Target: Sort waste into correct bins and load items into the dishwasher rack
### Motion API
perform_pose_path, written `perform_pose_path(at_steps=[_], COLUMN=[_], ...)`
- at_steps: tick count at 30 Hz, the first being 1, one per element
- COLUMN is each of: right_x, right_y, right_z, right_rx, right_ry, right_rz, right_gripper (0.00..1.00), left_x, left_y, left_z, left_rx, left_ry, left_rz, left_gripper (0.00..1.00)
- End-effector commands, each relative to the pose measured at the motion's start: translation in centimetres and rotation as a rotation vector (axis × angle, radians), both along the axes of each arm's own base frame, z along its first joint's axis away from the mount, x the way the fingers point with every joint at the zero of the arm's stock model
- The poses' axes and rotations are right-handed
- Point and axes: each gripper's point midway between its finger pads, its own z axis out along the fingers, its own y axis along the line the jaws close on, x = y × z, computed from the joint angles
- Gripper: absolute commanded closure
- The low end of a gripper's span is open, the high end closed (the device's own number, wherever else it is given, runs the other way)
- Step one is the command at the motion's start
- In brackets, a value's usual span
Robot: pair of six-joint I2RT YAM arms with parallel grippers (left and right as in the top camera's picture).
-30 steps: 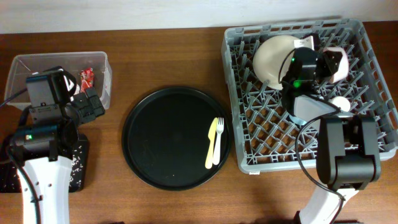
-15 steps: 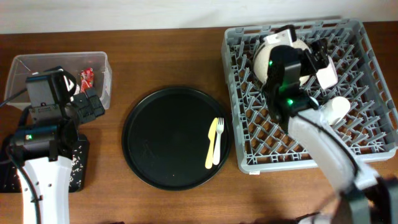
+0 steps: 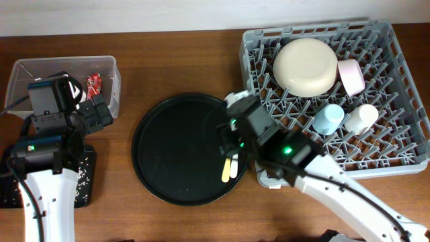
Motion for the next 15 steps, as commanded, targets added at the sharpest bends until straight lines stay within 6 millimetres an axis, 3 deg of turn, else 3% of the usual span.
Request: perform_pose_path(at_steps=[1,4,11,15], right_x=[-2.3,-3.4,-3.5,-2.9], right_y=[1.9,3.5,3.5,2.0], right_z=[-2.6,-7.5,-12.4,-16.1], right_rx=[0.039,-0.057,-0.1,-0.199], right_ry=[0.168,0.274,0.398,0.432], right_rz=[-0.091,-0.079,-0.216,-0.291], right_gripper=[0.41,0.42,0.5,0.5], left_x=[0.0,0.0,0.0,0.0], left_y=[0.2,0.2,0.2,0.2], left_z=[0.7,0.7,0.7,0.7], left_rx=[0.011,0.01,0.01,0.011], left_ry=[-0.017,-0.017,-0.017,-0.017], left_rz=[0.004,0.004,0.004,0.004], left_gripper=[0.01,0.01,0.01,0.01])
